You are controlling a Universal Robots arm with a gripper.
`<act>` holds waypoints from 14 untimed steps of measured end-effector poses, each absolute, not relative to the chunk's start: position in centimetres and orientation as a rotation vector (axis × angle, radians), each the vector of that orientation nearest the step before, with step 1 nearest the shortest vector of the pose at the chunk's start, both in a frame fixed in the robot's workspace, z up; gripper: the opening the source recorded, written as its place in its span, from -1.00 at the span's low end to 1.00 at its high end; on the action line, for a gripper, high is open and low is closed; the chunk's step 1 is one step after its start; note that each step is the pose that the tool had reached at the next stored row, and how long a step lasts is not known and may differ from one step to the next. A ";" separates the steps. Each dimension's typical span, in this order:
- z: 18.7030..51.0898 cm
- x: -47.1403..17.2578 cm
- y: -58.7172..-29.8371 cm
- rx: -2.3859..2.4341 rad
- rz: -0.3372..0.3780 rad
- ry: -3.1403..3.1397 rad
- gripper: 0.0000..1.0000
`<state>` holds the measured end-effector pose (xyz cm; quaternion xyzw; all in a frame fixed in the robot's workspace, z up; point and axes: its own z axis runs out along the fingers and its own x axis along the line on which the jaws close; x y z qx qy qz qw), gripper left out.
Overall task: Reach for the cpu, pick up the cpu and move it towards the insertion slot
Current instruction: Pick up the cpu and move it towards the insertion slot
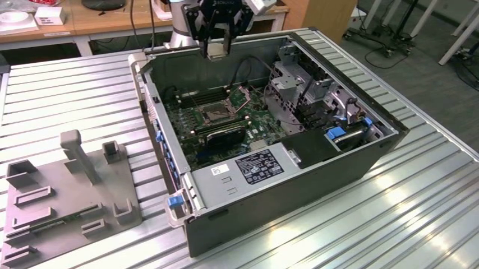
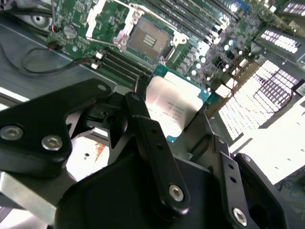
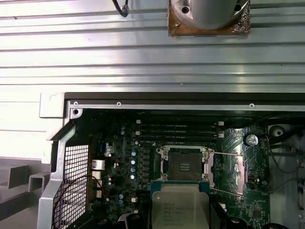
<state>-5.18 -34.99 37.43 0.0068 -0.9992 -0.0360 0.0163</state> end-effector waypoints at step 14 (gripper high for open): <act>37.4 -5.2 -33.2 0.021 -0.112 -3.107 0.09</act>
